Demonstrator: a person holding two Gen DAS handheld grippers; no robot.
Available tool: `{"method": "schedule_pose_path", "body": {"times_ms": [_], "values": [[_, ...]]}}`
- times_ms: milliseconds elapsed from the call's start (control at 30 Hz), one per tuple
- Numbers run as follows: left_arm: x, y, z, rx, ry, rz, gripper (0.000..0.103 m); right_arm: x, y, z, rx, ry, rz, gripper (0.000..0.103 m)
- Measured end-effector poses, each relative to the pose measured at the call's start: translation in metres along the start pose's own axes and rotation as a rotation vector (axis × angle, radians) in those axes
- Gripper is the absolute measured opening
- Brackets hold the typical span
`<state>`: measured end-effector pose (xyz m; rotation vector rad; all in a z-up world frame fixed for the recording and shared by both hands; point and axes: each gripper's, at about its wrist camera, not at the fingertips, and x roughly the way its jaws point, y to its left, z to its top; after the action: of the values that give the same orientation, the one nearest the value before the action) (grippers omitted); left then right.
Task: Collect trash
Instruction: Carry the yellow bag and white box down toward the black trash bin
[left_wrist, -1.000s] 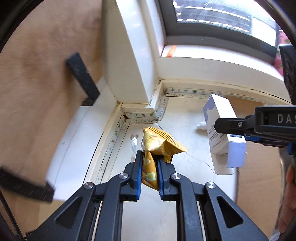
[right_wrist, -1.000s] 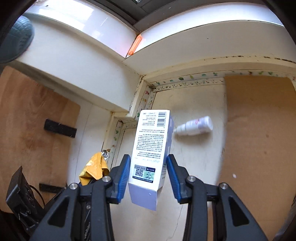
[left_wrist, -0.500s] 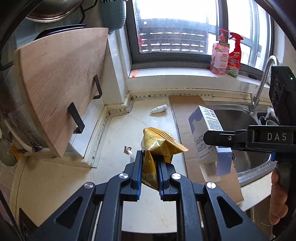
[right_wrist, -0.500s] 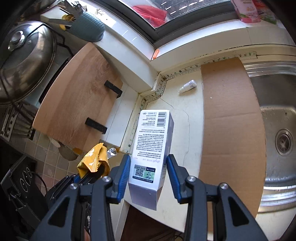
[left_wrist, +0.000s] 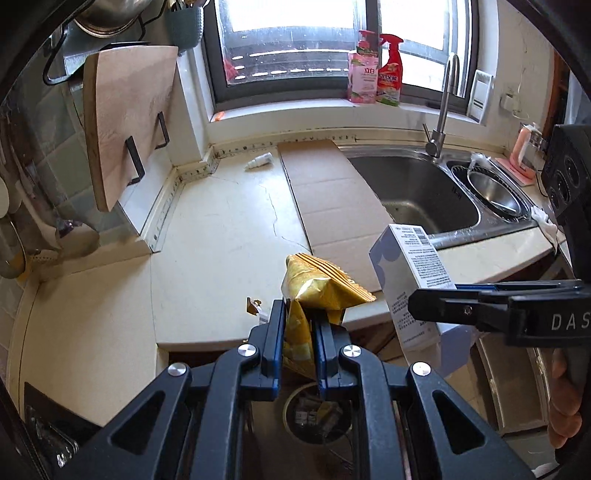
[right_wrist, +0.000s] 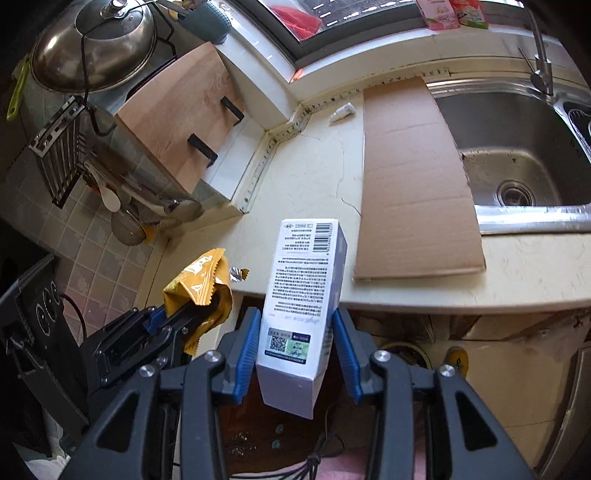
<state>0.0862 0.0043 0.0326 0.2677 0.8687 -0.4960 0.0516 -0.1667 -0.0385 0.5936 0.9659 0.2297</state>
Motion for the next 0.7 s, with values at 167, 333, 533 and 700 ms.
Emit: {"method": "schedule_pose_path", "body": {"times_ms": [167,333,533,700], "values": [[-0.004,-0.004,-0.029,-0.005,0.033,-0.025,0.012,0.002,-0.014,-0.038,-0.001,0.066,-0.016,0.04],[0.001,-0.002,-0.053,-0.043,0.055,-0.046,0.012,0.017,-0.031,-0.059,0.005,0.145,-0.006,0.04],[0.024,-0.01,-0.084,-0.066,0.142,-0.055,0.012,0.041,-0.052,-0.07,0.005,0.225,-0.006,0.04],[0.055,-0.018,-0.112,-0.094,0.226,-0.049,0.012,0.075,-0.08,-0.089,0.058,0.314,0.01,0.04]]}}
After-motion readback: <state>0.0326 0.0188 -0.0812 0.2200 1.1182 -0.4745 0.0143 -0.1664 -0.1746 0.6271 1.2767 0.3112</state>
